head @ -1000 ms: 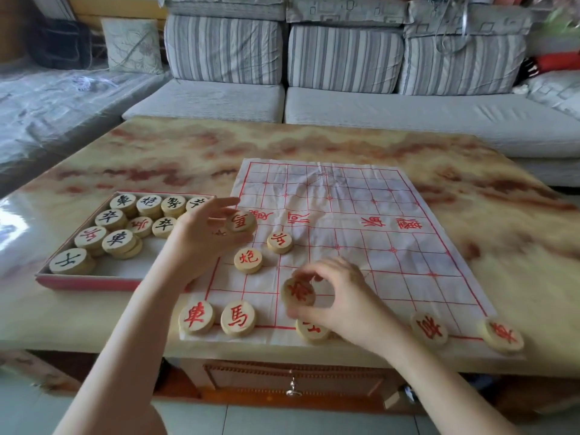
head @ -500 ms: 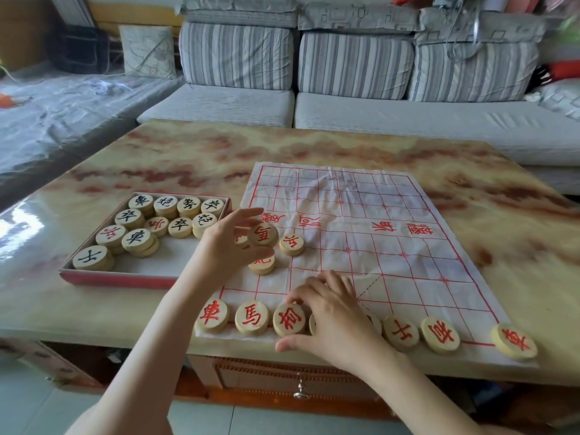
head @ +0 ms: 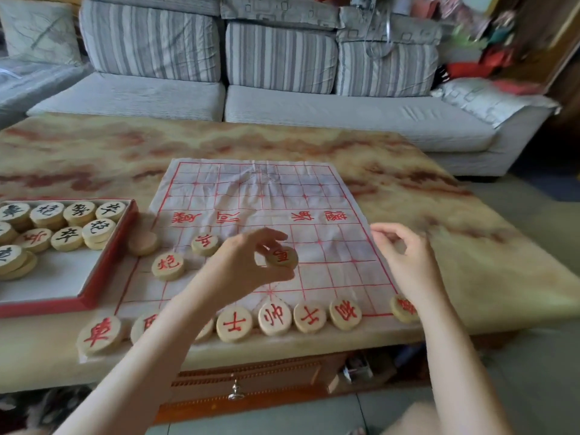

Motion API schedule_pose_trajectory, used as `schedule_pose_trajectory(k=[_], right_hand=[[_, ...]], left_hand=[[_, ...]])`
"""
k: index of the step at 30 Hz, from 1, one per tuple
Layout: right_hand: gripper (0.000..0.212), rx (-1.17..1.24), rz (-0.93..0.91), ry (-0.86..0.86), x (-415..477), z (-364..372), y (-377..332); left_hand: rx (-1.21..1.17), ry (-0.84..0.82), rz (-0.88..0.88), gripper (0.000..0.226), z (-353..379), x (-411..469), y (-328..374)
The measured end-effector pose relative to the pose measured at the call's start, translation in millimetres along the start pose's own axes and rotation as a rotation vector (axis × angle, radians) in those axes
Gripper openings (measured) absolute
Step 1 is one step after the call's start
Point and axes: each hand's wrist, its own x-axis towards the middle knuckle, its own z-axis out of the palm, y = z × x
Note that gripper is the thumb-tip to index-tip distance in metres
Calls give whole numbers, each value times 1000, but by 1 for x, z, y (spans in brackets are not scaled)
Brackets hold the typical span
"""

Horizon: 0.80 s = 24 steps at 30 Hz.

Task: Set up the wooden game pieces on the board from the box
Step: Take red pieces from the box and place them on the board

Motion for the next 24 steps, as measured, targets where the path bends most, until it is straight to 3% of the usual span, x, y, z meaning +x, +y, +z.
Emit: schedule_pose_trajectory(k=[5,11,19,24], right_hand=[[13,34,106,108,0,-39,28],[13,78,208,80,-5,-48,47],[14,115,225,49,-9,-47,49],[16,104,205,2,-14,-43,46]], left_hand=[[-4,-86,122,47,64,10,54],[189,-89,128,51,119,20,72],[367,-82,141,57,136,17,69],[355,-79,123,64,136,17,70]])
